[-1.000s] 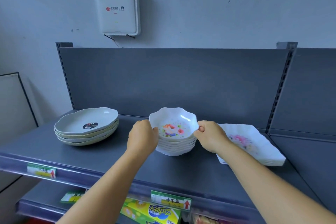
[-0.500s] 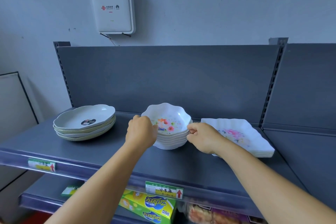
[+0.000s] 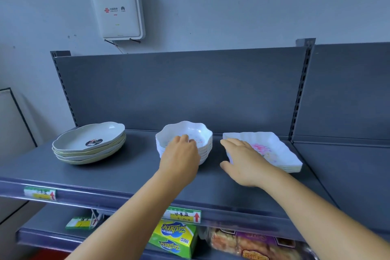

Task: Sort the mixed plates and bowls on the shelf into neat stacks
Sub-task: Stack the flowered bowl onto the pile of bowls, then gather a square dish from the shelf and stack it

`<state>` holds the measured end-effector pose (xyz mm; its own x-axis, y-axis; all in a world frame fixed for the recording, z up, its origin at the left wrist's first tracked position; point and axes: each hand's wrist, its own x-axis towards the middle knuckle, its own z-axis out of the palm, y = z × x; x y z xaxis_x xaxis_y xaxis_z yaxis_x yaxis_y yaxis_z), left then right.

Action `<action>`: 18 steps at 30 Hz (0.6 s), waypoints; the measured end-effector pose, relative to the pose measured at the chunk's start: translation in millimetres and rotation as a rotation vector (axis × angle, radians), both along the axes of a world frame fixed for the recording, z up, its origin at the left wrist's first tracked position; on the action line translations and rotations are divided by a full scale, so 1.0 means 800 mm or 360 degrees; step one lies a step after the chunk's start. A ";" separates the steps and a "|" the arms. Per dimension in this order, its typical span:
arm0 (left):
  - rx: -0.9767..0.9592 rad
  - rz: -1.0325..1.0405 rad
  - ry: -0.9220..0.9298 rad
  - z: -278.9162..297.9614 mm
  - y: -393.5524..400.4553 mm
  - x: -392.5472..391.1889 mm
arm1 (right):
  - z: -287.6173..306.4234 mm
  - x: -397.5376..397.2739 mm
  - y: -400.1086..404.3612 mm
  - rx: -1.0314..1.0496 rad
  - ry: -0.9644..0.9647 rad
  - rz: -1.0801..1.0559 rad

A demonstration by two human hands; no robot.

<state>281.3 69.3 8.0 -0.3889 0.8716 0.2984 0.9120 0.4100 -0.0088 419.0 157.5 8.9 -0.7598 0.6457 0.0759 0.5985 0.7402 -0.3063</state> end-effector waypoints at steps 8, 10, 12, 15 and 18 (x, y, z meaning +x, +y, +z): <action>-0.0085 -0.0358 0.0037 -0.015 0.040 0.111 | -0.022 0.120 0.023 0.0183 -0.0089 -0.0159; -0.0118 -0.0435 0.0010 -0.017 0.052 0.145 | -0.024 0.159 0.028 0.0200 -0.0127 -0.0232; -0.0143 -0.0500 -0.0025 -0.019 0.065 0.182 | -0.024 0.201 0.031 0.0193 -0.0175 -0.0311; -0.0174 -0.0610 -0.0036 -0.021 0.082 0.239 | -0.028 0.265 0.040 0.0193 -0.0210 -0.0410; -0.0186 -0.0704 -0.0043 -0.021 0.100 0.297 | -0.032 0.327 0.050 0.0196 -0.0224 -0.0513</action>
